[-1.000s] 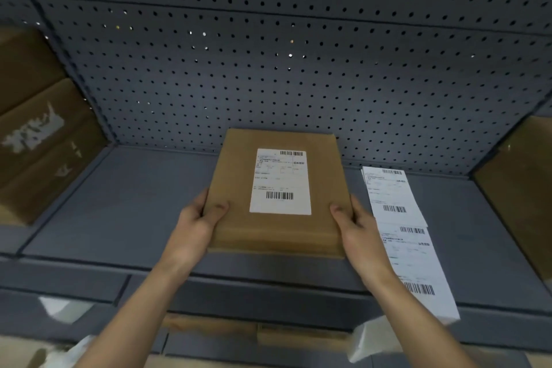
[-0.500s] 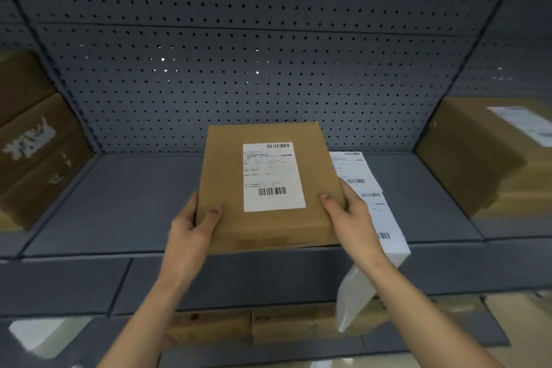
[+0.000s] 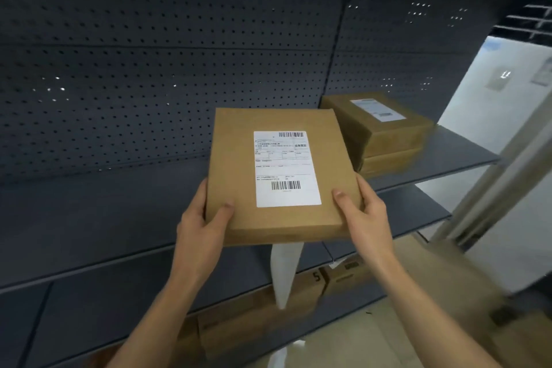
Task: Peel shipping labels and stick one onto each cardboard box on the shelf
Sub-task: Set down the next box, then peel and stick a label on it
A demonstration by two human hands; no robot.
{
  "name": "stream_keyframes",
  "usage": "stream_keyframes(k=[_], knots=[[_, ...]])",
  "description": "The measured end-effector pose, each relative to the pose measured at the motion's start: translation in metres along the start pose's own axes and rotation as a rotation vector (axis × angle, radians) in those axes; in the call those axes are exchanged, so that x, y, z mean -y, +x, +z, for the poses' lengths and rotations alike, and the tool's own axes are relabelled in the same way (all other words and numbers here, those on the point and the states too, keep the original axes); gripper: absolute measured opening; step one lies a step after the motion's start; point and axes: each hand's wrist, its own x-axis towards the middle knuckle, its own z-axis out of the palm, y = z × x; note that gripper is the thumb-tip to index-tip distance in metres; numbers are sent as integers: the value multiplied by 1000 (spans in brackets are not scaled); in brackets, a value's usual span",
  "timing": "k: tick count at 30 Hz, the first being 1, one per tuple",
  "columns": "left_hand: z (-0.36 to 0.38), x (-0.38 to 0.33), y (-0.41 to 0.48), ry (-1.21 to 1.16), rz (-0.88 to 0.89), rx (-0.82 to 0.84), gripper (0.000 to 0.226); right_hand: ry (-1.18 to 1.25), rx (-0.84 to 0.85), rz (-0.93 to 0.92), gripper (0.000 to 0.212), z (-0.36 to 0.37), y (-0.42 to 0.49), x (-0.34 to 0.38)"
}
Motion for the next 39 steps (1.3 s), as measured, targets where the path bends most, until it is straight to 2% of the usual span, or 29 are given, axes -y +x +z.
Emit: stream_keyframes(k=[11,19,25,34,36,39], knots=[[193,-48,16,-21,85,178,51,33,-256,-34,39,-180,40,-37],[315,-66,30,10,134,169,44,40,-243,-65,41,-288,102,-62],[351,-82,64,33,150,95,39,61,-188,-90,33,-308,168,-63],[361,-94,138,15,168,2,33,33,-82,-145,24,-293,276,-46],[362,-94,154,17,158,-11,36,29,-56,-141,21,-287,298,-42],[364,-94,175,43,142,-11,53,23,-17,-134,21,-280,328,-44]])
